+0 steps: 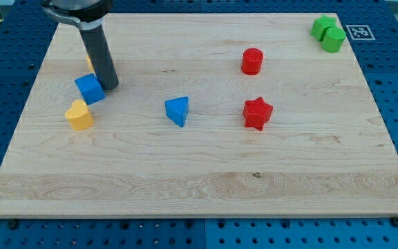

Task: Move the triangle towards the cube

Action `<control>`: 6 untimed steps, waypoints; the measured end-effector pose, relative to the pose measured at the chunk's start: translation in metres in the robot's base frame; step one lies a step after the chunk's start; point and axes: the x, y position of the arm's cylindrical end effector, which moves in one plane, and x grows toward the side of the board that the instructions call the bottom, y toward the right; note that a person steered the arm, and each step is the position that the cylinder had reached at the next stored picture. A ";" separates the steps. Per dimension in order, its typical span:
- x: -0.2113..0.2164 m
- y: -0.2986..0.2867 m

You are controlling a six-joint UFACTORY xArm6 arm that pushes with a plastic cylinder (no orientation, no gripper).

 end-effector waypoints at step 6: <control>0.092 0.136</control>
